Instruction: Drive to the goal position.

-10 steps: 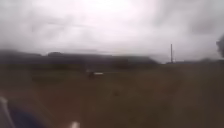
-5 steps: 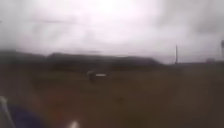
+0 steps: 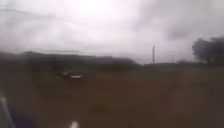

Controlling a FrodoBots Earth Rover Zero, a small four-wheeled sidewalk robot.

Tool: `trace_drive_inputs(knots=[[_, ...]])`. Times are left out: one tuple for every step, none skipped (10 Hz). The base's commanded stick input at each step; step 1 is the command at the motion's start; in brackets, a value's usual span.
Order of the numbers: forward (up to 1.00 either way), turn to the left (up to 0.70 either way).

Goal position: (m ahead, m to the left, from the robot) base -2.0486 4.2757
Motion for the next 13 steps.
trace_drive_inputs(knots=[[0.70, 0.00], [0.70, 0.00], [0.70, 0.00], [0.70, 0.00], [0.70, 0.00], [0.70, 0.00], [0.70, 0.00], [0.70, 0.00], [0.70, 0.16], [0.70, 0.35], [0.70, 0.35], [0.70, 0.35], [0.70, 0.35]])
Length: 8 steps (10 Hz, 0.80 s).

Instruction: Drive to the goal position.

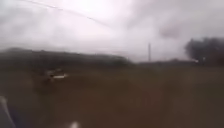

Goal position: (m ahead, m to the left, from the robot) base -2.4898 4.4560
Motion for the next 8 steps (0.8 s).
trace_drive_inputs(knots=[[0.70, 0.35], [0.70, 0.35], [0.70, 0.35], [0.70, 0.30], [0.70, 0.17], [0.70, 0.04], [0.70, 0.00], [0.70, 0.00]])
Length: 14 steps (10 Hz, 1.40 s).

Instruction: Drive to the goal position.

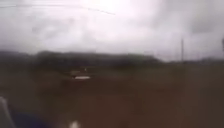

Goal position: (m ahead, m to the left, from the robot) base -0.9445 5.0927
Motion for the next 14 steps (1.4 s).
trace_drive_inputs(knots=[[0.70, 0.00], [0.70, 0.00], [0.70, 0.00], [0.70, 0.00], [0.70, 0.00], [0.70, 0.00], [0.70, 0.00], [0.70, 0.00], [0.70, 0.00], [0.70, -0.07], [0.70, -0.21], [0.70, -0.35], [0.70, -0.35], [0.70, -0.35]])
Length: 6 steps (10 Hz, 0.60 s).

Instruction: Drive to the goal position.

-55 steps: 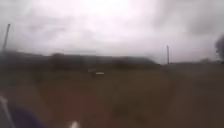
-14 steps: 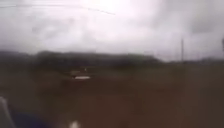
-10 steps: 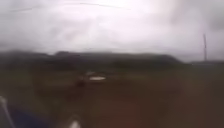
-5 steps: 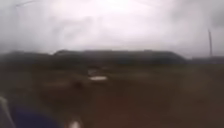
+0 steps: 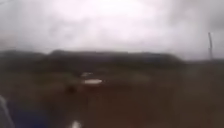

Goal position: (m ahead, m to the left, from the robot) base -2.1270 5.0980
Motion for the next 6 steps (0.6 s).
trace_drive_inputs(knots=[[0.70, -0.35], [0.70, -0.35], [0.70, -0.35], [0.70, -0.35], [0.70, -0.35], [0.70, -0.35]])
